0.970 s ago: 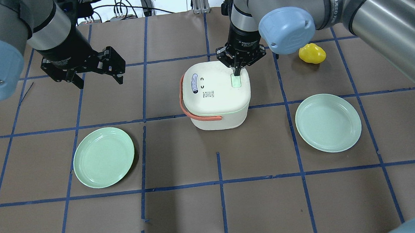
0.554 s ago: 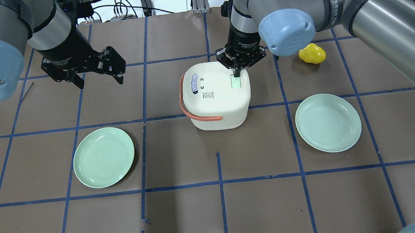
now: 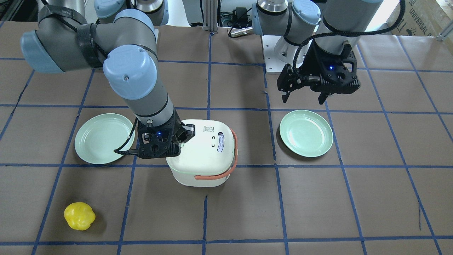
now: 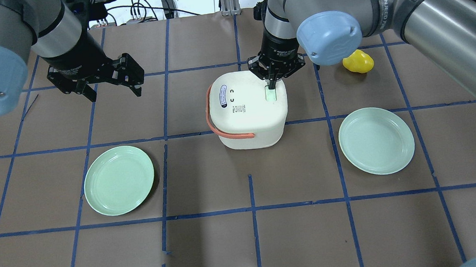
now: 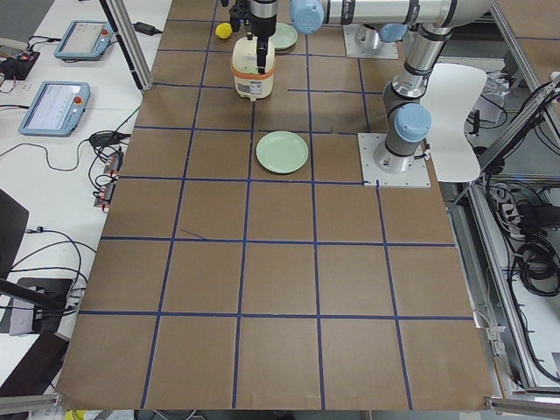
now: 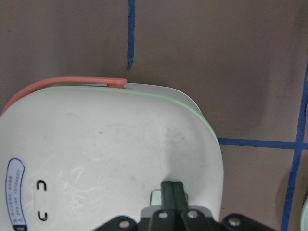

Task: Press rice cooker button
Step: 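Hold the right gripper pressed on the green lid button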

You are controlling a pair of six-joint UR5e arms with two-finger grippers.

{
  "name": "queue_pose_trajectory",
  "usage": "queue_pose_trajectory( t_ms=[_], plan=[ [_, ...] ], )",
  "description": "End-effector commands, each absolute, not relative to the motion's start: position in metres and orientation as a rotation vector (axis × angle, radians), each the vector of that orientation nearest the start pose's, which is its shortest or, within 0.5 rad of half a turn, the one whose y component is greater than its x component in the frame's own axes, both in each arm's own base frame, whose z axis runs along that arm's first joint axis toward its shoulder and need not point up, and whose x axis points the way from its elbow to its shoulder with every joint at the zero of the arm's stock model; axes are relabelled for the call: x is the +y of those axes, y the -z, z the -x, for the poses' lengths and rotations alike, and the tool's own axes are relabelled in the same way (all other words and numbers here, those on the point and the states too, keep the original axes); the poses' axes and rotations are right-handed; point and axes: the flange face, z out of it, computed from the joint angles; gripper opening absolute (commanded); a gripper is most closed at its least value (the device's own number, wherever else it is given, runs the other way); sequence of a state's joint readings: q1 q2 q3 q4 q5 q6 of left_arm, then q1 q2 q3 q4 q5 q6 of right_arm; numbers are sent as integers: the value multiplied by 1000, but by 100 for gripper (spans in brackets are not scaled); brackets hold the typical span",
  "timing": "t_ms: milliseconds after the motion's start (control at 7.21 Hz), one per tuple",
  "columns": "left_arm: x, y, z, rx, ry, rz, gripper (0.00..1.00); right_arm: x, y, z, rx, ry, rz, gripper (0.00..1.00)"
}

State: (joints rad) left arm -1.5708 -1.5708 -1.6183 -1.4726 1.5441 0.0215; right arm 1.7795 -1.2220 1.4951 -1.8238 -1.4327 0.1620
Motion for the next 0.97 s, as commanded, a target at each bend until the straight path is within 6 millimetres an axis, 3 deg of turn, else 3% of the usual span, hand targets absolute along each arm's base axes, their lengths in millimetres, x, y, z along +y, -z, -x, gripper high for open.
queue_pose_trajectory(
  t_ms=[0,416,832],
  plan=[
    [-497,-474,135,3167,81,-33,100,-577,-361,-272,3006,-52,66,9],
    [-496,-474,136,3166,81,-35,100,-577,-368,-272,3006,-36,67,9],
    [-496,-474,136,3167,81,-35,100,-576,-357,-272,3008,-66,65,9]
  ],
)
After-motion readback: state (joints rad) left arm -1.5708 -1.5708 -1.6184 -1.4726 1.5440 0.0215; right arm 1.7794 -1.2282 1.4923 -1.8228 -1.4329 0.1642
